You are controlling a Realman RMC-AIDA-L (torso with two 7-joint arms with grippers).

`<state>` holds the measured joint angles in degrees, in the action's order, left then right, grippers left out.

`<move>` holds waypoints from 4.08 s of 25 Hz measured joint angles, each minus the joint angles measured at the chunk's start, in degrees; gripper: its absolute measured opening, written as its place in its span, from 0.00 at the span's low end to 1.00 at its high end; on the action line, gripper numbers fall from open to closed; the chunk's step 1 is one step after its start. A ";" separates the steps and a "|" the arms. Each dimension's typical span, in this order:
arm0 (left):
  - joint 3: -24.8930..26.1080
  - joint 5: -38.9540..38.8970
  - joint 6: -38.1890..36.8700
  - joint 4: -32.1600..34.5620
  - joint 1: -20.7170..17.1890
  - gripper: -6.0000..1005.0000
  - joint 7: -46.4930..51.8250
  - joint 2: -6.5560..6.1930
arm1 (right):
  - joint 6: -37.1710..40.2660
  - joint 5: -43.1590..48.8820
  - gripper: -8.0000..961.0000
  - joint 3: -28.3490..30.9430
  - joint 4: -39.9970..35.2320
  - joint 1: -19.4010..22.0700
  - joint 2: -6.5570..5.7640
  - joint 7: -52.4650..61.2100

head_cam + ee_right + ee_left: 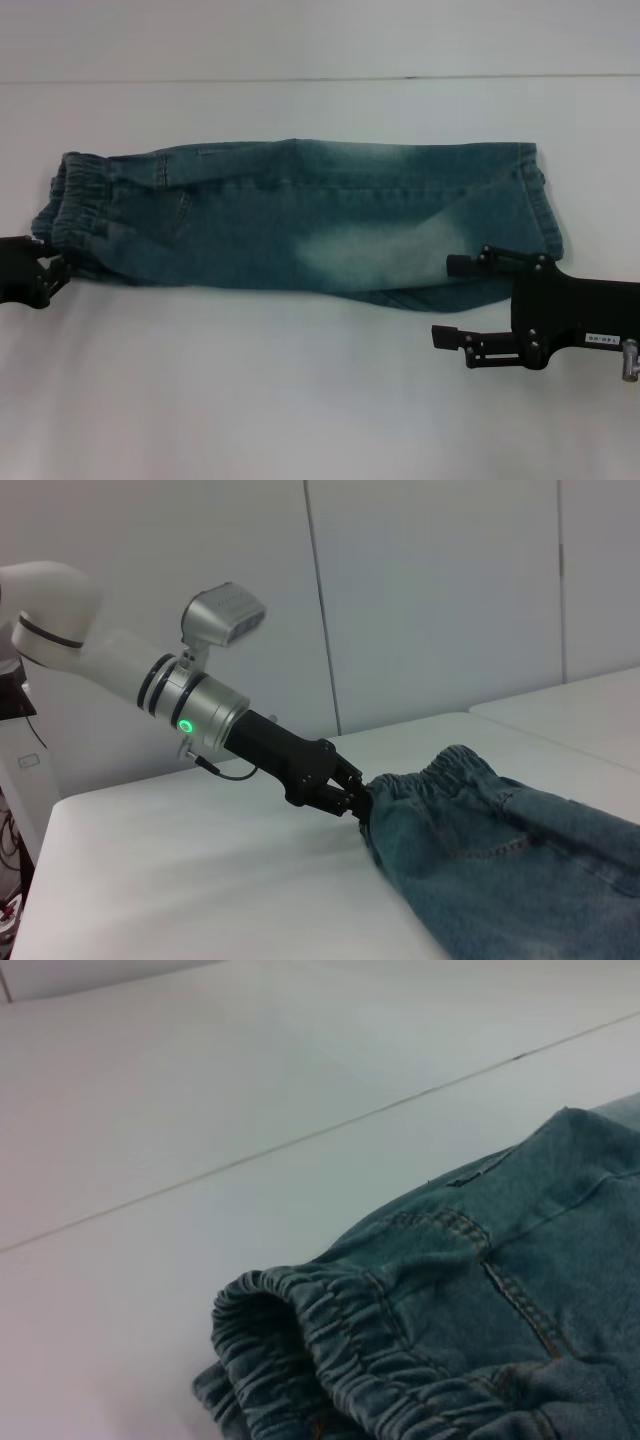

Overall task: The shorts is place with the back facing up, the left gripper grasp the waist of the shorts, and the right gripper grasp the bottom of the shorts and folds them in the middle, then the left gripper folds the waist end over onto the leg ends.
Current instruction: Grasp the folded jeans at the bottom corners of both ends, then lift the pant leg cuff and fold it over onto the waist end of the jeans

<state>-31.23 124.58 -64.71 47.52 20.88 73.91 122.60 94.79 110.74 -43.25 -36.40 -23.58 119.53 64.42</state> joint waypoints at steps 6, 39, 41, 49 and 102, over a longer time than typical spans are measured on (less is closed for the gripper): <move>-0.13 -0.16 -0.65 -0.14 0.18 0.15 -1.27 0.00 | -0.15 -0.16 0.96 0.25 0.12 -0.15 0.00 -0.04; -17.90 0.15 -6.00 23.76 4.57 0.04 24.71 1.22 | -38.32 -35.16 0.61 3.53 39.95 -17.21 1.49 -41.78; -21.09 0.14 -5.99 26.36 4.73 0.04 27.79 1.28 | -40.85 -34.93 0.55 3.69 41.58 -19.45 1.55 -43.02; -31.01 0.24 -6.21 33.55 7.63 0.04 38.48 1.41 | -46.58 -29.81 0.20 3.71 44.77 -25.21 1.84 -43.98; -59.59 28.42 13.31 -1.52 42.24 0.83 55.02 1.88 | -36.58 -23.71 0.01 5.36 41.81 -16.89 1.23 -39.01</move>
<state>-90.82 153.00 -51.41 46.00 63.12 128.92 124.49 58.20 87.02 -37.89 5.41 -40.47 120.76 25.41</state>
